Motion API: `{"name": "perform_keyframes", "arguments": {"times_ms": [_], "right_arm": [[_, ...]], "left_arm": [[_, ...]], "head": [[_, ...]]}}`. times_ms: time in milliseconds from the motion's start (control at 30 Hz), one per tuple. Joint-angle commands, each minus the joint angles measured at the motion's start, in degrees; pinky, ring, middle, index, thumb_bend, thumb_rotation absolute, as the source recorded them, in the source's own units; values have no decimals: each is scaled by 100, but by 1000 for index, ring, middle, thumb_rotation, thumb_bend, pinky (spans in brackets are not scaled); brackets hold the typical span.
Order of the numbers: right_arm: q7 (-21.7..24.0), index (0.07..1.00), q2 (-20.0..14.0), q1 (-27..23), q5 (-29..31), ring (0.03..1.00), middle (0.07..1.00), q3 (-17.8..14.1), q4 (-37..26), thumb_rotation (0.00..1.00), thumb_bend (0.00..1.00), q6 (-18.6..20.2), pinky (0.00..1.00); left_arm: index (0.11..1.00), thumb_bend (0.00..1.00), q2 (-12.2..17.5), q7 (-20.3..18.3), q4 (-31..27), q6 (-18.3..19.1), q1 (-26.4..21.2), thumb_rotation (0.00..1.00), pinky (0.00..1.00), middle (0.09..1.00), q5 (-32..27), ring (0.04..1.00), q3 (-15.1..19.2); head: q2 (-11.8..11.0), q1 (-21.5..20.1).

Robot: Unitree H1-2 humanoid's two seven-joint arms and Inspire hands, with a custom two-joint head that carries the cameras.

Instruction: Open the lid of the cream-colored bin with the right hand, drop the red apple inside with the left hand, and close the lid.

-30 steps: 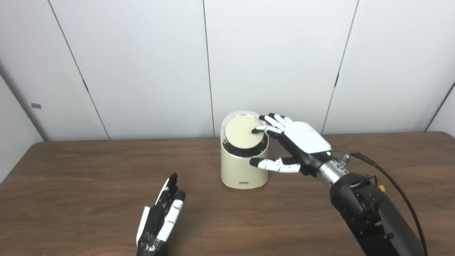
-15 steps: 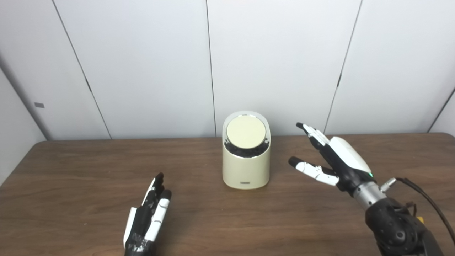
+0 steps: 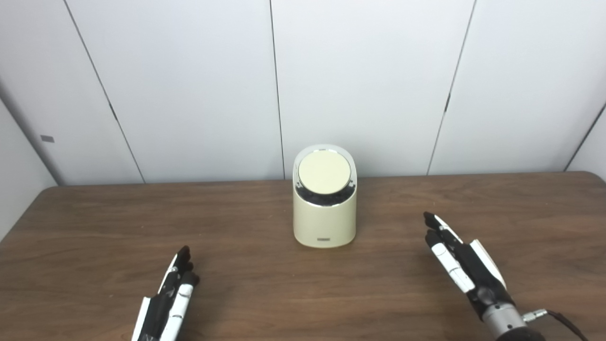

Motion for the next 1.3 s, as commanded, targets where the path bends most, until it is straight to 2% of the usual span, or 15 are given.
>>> {"name": "perform_keyframes", "arguments": {"times_ms": [0, 67, 200, 367, 533, 800, 1000, 1100, 1267], "right_arm": [[-195, 945, 102, -3, 317, 949, 958, -73, -101, 1000, 476, -408, 883], [-248, 950, 186, 82, 442, 958, 964, -76, -126, 1000, 452, -433, 890], [-294, 952, 245, 141, 692, 986, 977, -104, -111, 1000, 464, -428, 949], [-371, 962, 291, 230, 937, 989, 976, -123, -57, 1000, 466, -510, 973], [-428, 965, 349, 309, 1179, 981, 971, -180, -52, 1000, 432, -531, 958], [-488, 951, 347, 376, 1411, 970, 959, -214, -101, 982, 456, -483, 951], [-497, 951, 270, 404, 1440, 968, 965, -199, -105, 988, 486, -450, 949], [-481, 945, 242, 390, 1485, 964, 961, -195, -66, 985, 497, -489, 957], [-482, 942, 218, 348, 1510, 956, 954, -184, -72, 979, 482, -459, 939]], "left_arm": [[1000, 552, 45, 3, -30, -176, 59, 719, 1000, 1000, 59, 1000, 8], [1000, 558, 34, 19, -36, -214, 112, 722, 1000, 1000, 112, 1000, -6], [1000, 566, 23, 59, 8, -289, 170, 732, 1000, 1000, 255, 998, -24], [1000, 561, 25, 95, 39, -381, 201, 748, 1000, 998, 440, 993, -40], [1000, 551, 37, 103, 1, -364, 217, 767, 992, 994, 595, 989, -55], [1000, 563, 38, 102, 66, -396, 181, 757, 995, 993, 624, 991, -33], [1000, 567, -8, 141, 195, -548, 165, 769, 1000, 987, 535, 983, 36], [991, 560, -71, 200, 335, -789, 129, 758, 972, 976, 499, 967, 88], [984, 588, -106, 249, 450, -884, 67, 785, 977, 970, 521, 961, 92]], "head": [[19, -6], [46, -14], [96, -8], [185, 9], [254, -9], [315, 27], [341, 12], [332, 48], [294, 30]]}}
